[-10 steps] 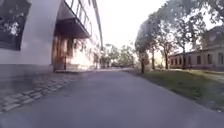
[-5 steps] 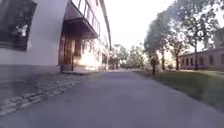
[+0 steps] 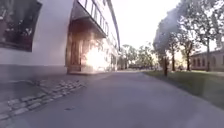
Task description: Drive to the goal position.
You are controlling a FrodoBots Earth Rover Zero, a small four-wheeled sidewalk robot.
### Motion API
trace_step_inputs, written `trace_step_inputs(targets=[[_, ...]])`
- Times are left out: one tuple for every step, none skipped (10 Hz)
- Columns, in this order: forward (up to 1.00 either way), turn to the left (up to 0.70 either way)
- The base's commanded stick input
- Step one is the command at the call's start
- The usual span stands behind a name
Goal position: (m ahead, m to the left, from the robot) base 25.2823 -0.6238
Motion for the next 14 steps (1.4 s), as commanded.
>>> trace_step_inputs(targets=[[0.70,0.00],[0.70,0.00],[0.70,0.00],[0.70,0.00],[0.70,0.00],[0.70,0.00],[0.70,0.00],[0.70,0.00],[0.70,0.00],[0.70,0.00],[0.70,0.00],[0.70,0.00],[0.70,0.00],[0.70,0.00]])
